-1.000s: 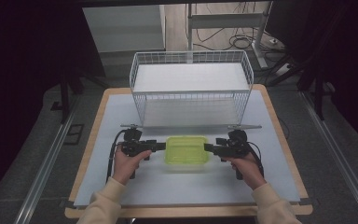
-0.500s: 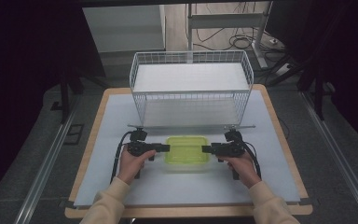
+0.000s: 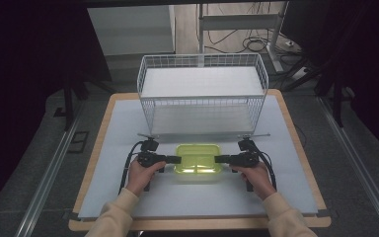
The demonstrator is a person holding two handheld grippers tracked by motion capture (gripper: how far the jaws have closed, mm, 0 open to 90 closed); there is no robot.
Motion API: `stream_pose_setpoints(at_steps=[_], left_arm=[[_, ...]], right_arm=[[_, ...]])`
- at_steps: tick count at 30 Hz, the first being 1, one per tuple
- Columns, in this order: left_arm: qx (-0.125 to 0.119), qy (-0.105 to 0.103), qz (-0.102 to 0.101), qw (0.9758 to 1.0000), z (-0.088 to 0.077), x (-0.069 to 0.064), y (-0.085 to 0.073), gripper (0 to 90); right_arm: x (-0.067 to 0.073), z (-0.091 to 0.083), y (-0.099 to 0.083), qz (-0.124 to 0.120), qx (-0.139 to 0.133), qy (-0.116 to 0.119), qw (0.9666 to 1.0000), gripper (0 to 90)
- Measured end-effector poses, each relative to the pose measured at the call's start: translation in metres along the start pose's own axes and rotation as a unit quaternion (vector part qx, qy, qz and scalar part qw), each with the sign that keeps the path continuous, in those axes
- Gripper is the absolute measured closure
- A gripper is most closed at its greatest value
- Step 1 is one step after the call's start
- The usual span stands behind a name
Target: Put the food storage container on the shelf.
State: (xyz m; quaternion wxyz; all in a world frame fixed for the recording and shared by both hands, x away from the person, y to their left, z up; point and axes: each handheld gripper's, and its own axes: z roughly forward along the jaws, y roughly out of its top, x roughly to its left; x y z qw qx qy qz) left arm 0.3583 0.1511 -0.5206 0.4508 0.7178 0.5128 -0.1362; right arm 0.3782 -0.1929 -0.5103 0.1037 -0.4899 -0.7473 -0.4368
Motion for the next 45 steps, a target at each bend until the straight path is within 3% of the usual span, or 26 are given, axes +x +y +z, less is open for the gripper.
stream_pose_setpoints(at_steps=[4,7,14,29,45], left_arm=[[-0.013,0.003,0.008,0.9999,-0.007,-0.005,-0.001,77.4],[-0.023,0.012,0.025,0.9994,-0.011,-0.010,-0.002,80.6],[-0.035,0.007,0.034,0.9988,-0.018,-0.016,-0.004,80.6],[-0.057,0.012,0.056,0.9967,-0.030,-0.030,-0.005,80.6],[-0.084,0.018,0.093,0.9919,-0.053,-0.052,-0.001,80.5]], right_arm=[[0.004,-0.006,0.001,0.004,-0.011,0.010,0.9999,77.0],[0.008,-0.010,0.000,0.005,-0.019,0.011,0.9997,80.5],[0.016,-0.017,0.001,-0.004,-0.033,0.019,0.9992,80.6],[0.031,-0.027,0.002,-0.042,-0.057,0.010,0.9974,80.4],[0.050,-0.042,0.008,-0.071,-0.081,0.018,0.9940,80.4]])
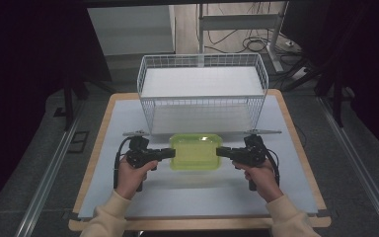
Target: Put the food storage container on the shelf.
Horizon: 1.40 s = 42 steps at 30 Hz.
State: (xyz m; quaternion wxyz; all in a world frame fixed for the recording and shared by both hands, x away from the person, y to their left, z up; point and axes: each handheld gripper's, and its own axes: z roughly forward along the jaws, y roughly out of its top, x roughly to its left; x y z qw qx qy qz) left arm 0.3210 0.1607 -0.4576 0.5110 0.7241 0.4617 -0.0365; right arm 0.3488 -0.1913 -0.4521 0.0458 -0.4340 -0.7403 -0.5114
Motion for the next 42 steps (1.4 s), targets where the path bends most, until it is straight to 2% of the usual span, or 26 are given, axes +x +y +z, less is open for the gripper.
stream_pose_setpoints(at_steps=[2,7,12,25,29,42], left_arm=[[0.000,0.004,0.006,1.0000,-0.002,-0.002,0.002,80.6],[-0.004,-0.003,-0.001,1.0000,-0.002,-0.001,0.004,80.6],[-0.009,-0.005,0.004,0.9999,-0.005,-0.002,0.011,80.6],[-0.027,-0.010,0.018,0.9994,-0.018,-0.018,0.033,80.6],[-0.030,-0.009,0.027,0.9992,-0.020,-0.022,0.040,80.6],[-0.043,-0.012,0.034,0.9984,-0.026,-0.030,0.061,80.6]], right_arm=[[0.003,-0.001,0.001,-0.005,-0.003,0.000,1.0000,80.3],[0.006,-0.003,0.006,-0.009,-0.005,-0.004,0.9999,80.3],[0.008,-0.005,0.012,-0.011,-0.010,-0.003,0.9999,80.4],[0.026,-0.023,0.035,-0.032,-0.028,-0.009,0.9990,80.4],[0.029,-0.027,0.041,-0.037,-0.034,-0.010,0.9987,80.4],[0.037,-0.037,0.062,-0.046,-0.045,-0.013,0.9978,80.4]])
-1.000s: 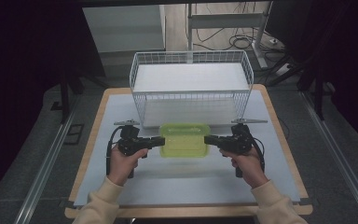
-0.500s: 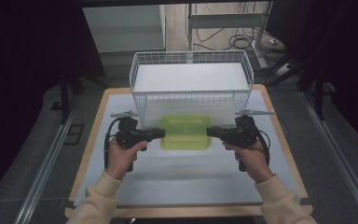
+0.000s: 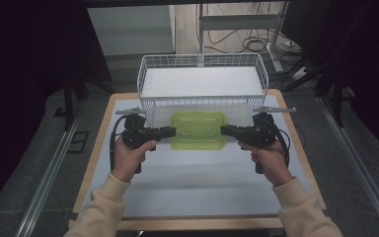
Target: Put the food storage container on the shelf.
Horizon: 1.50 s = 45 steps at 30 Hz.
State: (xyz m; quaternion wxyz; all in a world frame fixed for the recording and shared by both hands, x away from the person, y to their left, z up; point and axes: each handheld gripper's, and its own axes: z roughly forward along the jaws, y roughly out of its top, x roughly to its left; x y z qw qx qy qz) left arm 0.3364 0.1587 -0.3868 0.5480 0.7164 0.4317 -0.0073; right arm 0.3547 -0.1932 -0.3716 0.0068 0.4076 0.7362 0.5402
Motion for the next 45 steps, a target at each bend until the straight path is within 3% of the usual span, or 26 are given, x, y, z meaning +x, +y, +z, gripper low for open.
stream_pose_setpoints(at_steps=[15,33,45], left_arm=[[-0.011,-0.002,0.006,0.9999,-0.005,-0.006,0.026,80.6],[-0.015,0.002,0.013,0.9998,-0.005,-0.010,0.055,80.7],[-0.015,0.004,0.009,0.9998,0.000,-0.002,0.081,80.7]], right_arm=[[0.006,-0.008,0.028,-0.015,-0.010,-0.004,0.9998,80.5],[0.005,-0.012,0.054,-0.015,-0.023,-0.008,0.9996,80.5],[-0.001,-0.008,0.079,-0.010,-0.021,-0.016,0.9996,80.4]])
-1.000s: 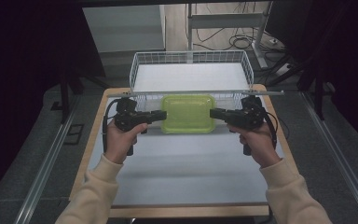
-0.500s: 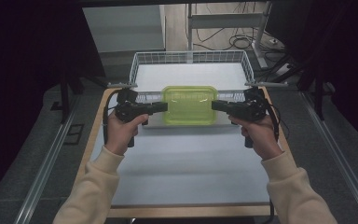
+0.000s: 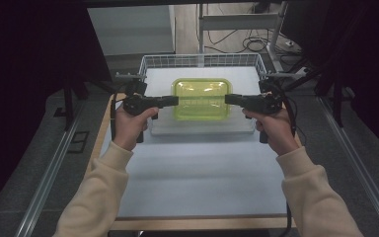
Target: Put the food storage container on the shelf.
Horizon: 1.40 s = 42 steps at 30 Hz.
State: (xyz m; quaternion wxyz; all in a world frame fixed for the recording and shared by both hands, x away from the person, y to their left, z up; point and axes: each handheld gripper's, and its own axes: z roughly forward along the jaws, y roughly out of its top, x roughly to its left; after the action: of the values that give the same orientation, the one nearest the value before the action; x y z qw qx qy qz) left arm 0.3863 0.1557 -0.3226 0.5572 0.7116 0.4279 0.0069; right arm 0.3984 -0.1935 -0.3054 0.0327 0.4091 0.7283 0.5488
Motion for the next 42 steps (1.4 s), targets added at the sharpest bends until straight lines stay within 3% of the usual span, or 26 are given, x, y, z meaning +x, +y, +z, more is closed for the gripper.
stream_pose_setpoints(at_steps=[14,29,37,42], left_arm=[[-0.002,0.008,-0.002,1.0000,0.008,0.011,0.031,80.8],[0.020,0.025,-0.012,0.9994,0.030,0.030,0.061,80.5],[0.030,0.022,-0.023,0.9990,0.041,0.044,0.057,80.4],[0.041,0.032,-0.032,0.9981,0.049,0.050,0.058,80.2]], right_arm=[[-0.012,0.011,0.029,0.007,-0.002,-0.004,1.0000,80.4],[-0.033,0.025,0.055,0.026,0.003,-0.025,0.9994,80.1],[-0.047,0.037,0.054,0.041,0.019,-0.033,0.9984,79.9],[-0.053,0.045,0.054,0.052,0.029,-0.042,0.9973,79.3]])
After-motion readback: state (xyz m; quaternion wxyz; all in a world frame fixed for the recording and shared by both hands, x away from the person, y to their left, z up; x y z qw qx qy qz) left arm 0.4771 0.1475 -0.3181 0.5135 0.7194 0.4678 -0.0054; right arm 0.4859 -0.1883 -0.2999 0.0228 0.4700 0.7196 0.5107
